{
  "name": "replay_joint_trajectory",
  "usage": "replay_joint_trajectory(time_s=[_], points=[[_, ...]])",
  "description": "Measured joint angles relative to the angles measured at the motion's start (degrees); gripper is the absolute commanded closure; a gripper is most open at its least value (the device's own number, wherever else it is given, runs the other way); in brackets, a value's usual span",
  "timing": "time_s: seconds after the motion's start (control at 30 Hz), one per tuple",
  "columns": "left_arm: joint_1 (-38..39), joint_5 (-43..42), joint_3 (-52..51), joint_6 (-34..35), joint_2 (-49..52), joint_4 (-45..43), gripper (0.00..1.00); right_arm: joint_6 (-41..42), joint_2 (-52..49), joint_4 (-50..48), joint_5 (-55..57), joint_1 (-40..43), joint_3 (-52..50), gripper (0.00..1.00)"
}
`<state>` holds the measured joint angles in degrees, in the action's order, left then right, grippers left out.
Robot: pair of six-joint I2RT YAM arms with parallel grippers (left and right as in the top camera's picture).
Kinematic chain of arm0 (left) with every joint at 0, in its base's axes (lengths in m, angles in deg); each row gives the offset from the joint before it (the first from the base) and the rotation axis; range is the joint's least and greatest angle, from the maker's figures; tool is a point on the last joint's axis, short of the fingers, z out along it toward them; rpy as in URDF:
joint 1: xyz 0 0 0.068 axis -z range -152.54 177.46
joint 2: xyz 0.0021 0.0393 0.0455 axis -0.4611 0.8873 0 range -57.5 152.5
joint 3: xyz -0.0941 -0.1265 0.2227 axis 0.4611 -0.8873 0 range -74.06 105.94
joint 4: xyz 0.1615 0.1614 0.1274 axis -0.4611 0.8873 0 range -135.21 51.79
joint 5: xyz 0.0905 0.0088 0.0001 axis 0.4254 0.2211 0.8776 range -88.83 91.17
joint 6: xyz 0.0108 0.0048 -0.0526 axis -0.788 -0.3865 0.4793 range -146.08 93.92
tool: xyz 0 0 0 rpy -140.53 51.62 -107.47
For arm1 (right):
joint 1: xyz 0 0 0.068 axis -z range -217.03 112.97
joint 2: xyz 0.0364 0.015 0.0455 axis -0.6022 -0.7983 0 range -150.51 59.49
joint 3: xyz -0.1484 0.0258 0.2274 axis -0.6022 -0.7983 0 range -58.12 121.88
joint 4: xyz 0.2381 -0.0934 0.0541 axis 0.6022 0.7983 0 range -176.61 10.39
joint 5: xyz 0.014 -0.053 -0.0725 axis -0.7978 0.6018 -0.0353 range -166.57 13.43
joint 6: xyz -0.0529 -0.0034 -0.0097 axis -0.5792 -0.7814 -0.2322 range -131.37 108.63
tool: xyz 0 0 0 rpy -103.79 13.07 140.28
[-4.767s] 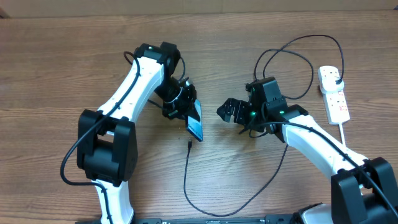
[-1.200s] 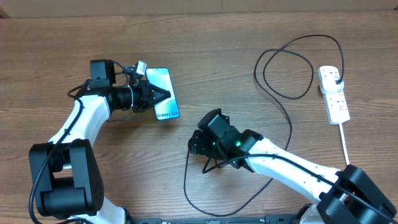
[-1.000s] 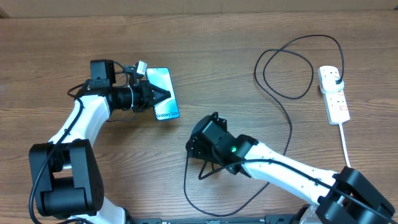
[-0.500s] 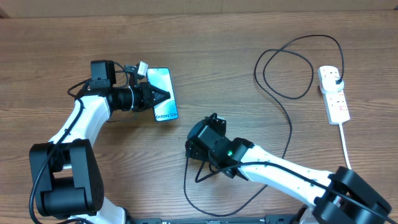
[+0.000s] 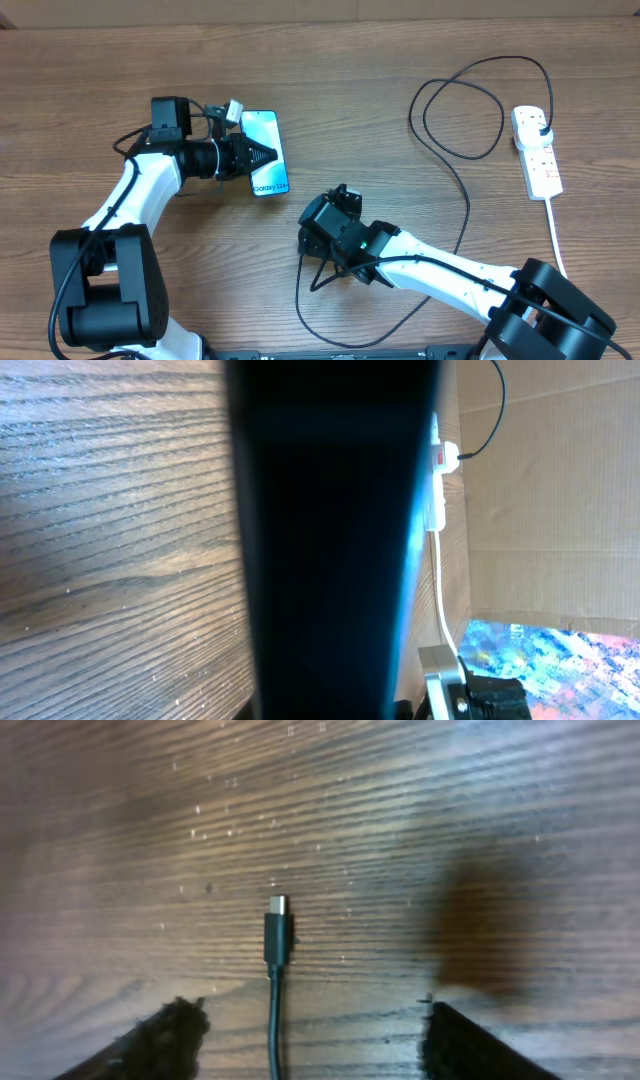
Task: Plug charger to phone and switch on socket
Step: 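Lower the right gripper over the black USB-C plug on the table, then close the right gripper on the USB-C plug and lift it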
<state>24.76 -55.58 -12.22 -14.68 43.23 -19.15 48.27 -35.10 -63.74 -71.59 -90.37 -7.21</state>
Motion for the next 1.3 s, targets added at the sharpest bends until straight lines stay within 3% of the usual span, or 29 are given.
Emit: replay_joint_trajectory(time_s=[0.1, 0.23, 0.4, 0.5, 0.6, 0.83, 1.3], points=[[0.0, 0.0, 0.0, 0.0, 0.0, 0.0, 0.96, 0.0, 0.0, -0.3, 0.1, 0.0, 0.0, 0.49], [0.0, 0.2, 0.0, 0.0, 0.0, 0.0, 0.96, 0.2, 0.0, -0.3, 0.2, 0.0, 0.0, 0.5], [0.1, 0.2, 0.0, 0.0, 0.0, 0.0, 0.96, 0.2, 0.0, -0.3, 0.2, 0.0, 0.0, 0.47], [0.1, 0.2, 0.0, 0.0, 0.0, 0.0, 0.96, 0.3, 0.0, -0.3, 0.2, 0.0, 0.0, 0.37], [0.1, 0.2, 0.0, 0.0, 0.0, 0.0, 0.96, 0.2, 0.0, -0.3, 0.2, 0.0, 0.0, 0.34], [0.1, 0.2, 0.0, 0.0, 0.0, 0.0, 0.96, 0.1, 0.0, -1.6, 0.3, 0.0, 0.0, 0.39], [0.1, 0.2, 0.0, 0.0, 0.0, 0.0, 0.96, 0.2, 0.0, -2.4, 0.3, 0.0, 0.0, 0.38]])
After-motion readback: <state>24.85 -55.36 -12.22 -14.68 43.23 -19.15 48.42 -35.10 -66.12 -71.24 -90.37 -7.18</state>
